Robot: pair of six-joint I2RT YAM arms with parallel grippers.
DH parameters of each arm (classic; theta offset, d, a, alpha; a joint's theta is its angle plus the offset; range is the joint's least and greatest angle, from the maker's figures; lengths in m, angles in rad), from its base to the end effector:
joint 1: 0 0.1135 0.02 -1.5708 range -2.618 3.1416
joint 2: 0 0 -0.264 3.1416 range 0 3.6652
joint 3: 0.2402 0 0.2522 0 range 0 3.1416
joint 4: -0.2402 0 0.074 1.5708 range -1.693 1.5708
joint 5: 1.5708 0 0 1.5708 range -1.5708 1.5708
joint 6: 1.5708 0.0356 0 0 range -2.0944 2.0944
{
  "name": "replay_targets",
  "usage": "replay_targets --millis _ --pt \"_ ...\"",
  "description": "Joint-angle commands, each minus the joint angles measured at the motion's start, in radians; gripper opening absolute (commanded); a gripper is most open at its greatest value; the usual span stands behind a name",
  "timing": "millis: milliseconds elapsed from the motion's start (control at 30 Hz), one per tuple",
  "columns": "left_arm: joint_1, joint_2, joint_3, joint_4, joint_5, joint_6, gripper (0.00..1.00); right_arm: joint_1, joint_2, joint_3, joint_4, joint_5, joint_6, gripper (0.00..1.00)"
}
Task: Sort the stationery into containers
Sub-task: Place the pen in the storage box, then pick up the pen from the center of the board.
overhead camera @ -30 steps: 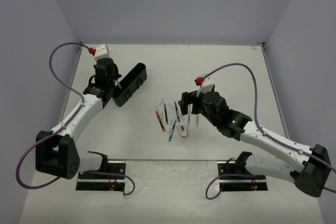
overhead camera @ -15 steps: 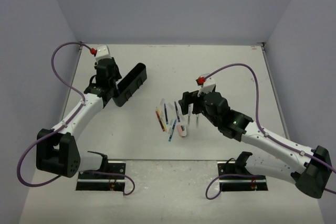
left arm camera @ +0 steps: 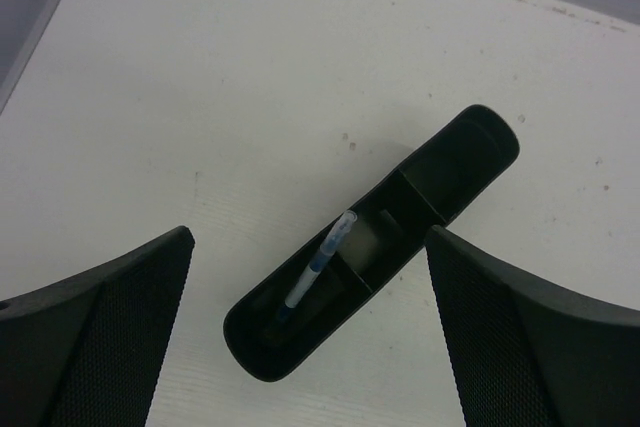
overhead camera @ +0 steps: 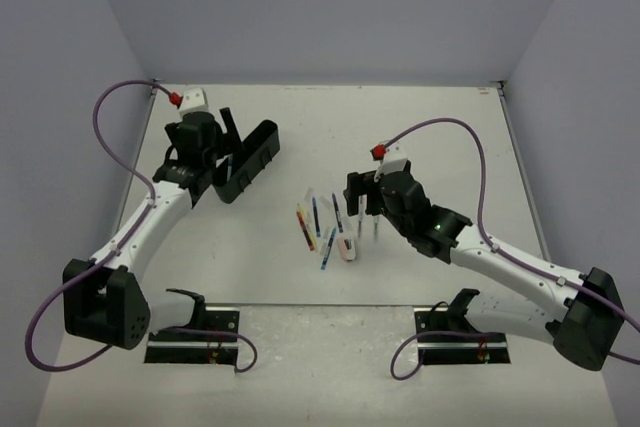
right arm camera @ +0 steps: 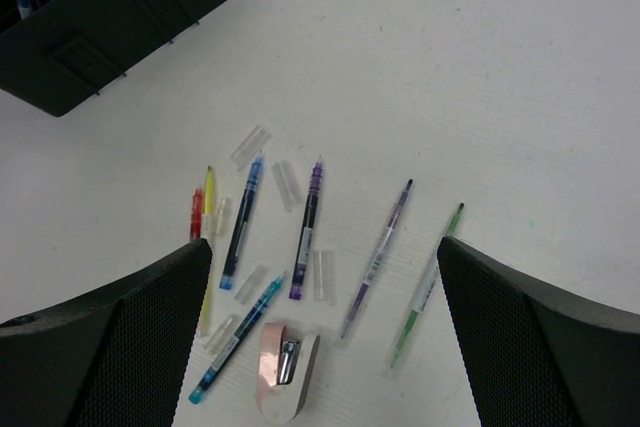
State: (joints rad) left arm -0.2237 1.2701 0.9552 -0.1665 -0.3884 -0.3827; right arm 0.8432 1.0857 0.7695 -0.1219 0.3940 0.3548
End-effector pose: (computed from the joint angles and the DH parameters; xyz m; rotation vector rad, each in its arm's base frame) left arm 0.2839 -0.0508 0.2973 -0.3963 1.9743 0.0136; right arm 0.1733 0.1740 0.2826 -0.2346 1.9795 0.3829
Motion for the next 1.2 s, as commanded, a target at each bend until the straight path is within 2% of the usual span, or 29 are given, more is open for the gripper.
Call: replay_targets --millis 0,100,200,300,400,500,600,733,800,967,1000,1067,1100,1167 --pt "0.004 -0.139 0.15 -0.145 0.051 -0.024 1.0 -0.018 0.032 0.055 -0.022 0.032 0.03 0.96" --pt "0.004 -0.218 0.194 -0.274 0.166 -0.018 1.0 -0.021 0.034 0.061 -0.041 0.04 0.039 0.96" --pt "0.003 -0.329 0.109 -0.332 0.232 -0.001 1.0 -0.022 0.03 0.06 -0.042 0.04 0.055 0.96" --pt "0.004 -0.461 0.043 -0.383 0.211 0.043 1.0 -0.028 0.017 0.067 -0.059 0.041 0.103 0.96" --pt "0.004 -0.526 -0.027 -0.39 0.143 0.057 1.0 -0.03 -0.012 0.068 -0.087 0.071 0.151 0.96" --pt "0.004 -0.63 -0.198 -0.327 0.121 0.033 1.0 -0.035 -0.047 0.072 -0.142 0.087 0.172 0.96" --pt "0.004 -0.643 -0.205 -0.307 0.144 0.034 1.0 -0.064 -0.087 0.05 -0.185 0.062 0.222 0.99" --pt "0.004 -0.652 -0.217 -0.298 0.204 0.034 1.0 -0.187 -0.101 -0.003 -0.197 -0.098 0.274 0.99" --pt "0.003 -0.664 -0.228 -0.293 0.229 0.036 1.0 -0.278 -0.078 -0.011 -0.23 -0.177 0.289 0.99" --pt "-0.001 -0.678 -0.239 -0.285 0.227 0.031 1.0 -0.304 0.061 0.045 -0.306 -0.167 0.264 0.99" --pt "-0.006 -0.672 -0.24 -0.284 0.23 0.031 1.0 -0.308 0.099 0.065 -0.33 -0.168 0.252 0.96" --pt "-0.018 -0.658 -0.24 -0.286 0.233 0.031 1.0 -0.323 0.175 0.122 -0.373 -0.162 0.245 0.85" --pt "-0.024 -0.658 -0.24 -0.287 0.231 0.031 1.0 -0.323 0.204 0.123 -0.385 -0.167 0.242 0.84" --pt "-0.047 -0.647 -0.237 -0.292 0.223 0.031 1.0 -0.323 0.282 0.149 -0.389 -0.204 0.233 0.67"
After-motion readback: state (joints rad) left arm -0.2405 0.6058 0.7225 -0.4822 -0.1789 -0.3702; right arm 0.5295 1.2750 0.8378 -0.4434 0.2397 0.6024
